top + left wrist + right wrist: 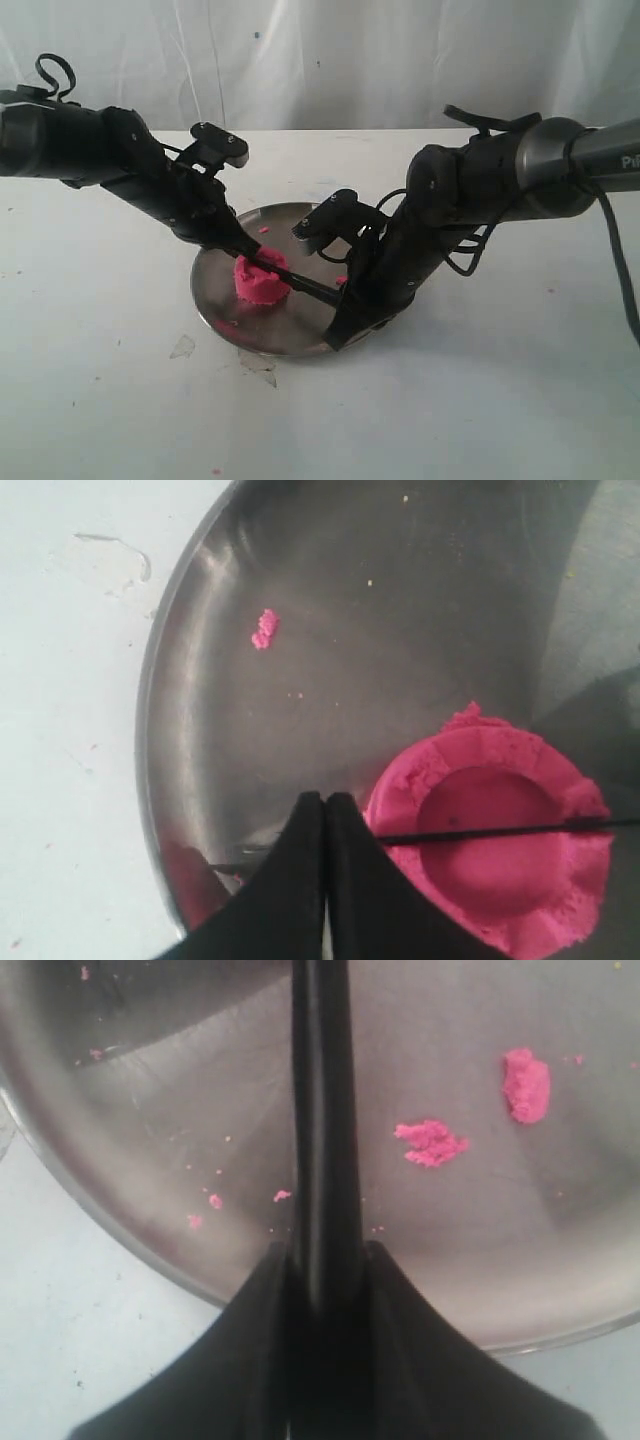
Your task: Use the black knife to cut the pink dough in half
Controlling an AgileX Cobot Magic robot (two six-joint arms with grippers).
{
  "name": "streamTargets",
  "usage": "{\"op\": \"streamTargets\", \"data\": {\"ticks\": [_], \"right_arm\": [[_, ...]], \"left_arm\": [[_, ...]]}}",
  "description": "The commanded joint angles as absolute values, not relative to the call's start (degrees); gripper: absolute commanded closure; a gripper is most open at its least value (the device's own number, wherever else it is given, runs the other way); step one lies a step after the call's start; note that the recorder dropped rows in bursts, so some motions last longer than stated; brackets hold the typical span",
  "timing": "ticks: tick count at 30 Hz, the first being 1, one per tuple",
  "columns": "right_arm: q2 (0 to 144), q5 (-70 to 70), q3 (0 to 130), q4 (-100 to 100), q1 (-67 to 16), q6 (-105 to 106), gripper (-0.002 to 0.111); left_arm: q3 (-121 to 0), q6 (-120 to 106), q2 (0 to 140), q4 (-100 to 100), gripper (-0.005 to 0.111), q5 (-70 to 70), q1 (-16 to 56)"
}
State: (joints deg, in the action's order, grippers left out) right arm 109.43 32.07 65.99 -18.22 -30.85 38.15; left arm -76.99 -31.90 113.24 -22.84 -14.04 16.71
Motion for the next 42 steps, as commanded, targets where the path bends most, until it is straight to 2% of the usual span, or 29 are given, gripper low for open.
{"op": "streamTargets", "data": {"ticks": [1,28,42], "right_arm": [[109.52,31.59,66.22,-18.41,-30.94,38.77,0.108],[110.39,30.65,66.22,-18.41,-30.94,38.77,0.108],[110.40,30.53,66.22,-18.41,-30.94,38.77,0.108]], "left_arm": [[-76.64,-31.92,113.59,-23.07,0.107,-12.84,16.73],[-76.64,-31.92,117.96,-23.07,0.107,-13.71,16.73],[-76.64,-31.92,109.62,-23.07,0.107,-17.26,16.73]]}}
